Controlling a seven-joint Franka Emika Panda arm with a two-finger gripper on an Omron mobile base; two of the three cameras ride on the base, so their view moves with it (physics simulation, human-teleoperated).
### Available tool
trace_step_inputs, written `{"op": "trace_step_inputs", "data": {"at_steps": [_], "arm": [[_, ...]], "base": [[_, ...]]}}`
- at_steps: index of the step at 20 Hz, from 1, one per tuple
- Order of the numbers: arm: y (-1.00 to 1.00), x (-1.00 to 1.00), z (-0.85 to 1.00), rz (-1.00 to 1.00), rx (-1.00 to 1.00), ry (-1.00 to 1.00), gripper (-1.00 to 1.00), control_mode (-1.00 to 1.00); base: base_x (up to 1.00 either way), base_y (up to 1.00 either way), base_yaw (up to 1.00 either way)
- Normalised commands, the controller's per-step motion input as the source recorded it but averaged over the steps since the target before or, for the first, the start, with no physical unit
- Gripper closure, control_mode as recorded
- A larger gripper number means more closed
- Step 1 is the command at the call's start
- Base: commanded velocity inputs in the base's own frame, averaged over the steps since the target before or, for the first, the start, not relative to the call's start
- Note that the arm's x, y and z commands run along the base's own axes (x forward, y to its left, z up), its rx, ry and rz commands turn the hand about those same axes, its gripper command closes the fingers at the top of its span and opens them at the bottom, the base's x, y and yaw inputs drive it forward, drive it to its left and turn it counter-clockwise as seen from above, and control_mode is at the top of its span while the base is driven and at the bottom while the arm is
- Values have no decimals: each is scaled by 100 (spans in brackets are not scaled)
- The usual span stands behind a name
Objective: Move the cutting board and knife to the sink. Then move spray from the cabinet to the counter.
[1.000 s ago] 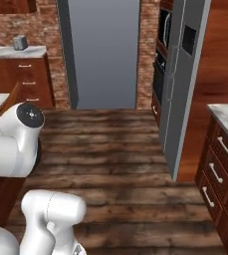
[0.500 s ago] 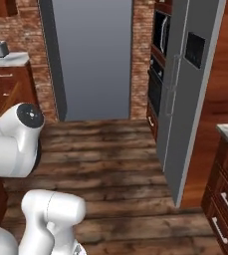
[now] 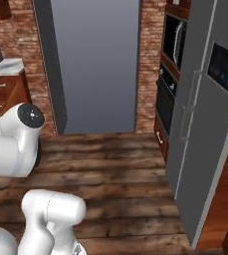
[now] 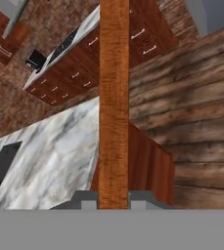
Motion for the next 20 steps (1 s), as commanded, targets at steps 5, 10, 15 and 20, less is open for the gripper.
{"op": "trace_step_inputs", "data": {"at_steps": [5, 10, 15, 20], "arm": [[0, 0, 0, 0, 0, 0, 100, 100], [0, 0, 0, 0, 0, 0, 100, 100], [0, 0, 0, 0, 0, 0, 100, 100], [0, 0, 0, 0, 0, 0, 100, 100]], "base": [[100, 31, 18], [100, 33, 22], [100, 13, 42], [99, -4, 61]]}}
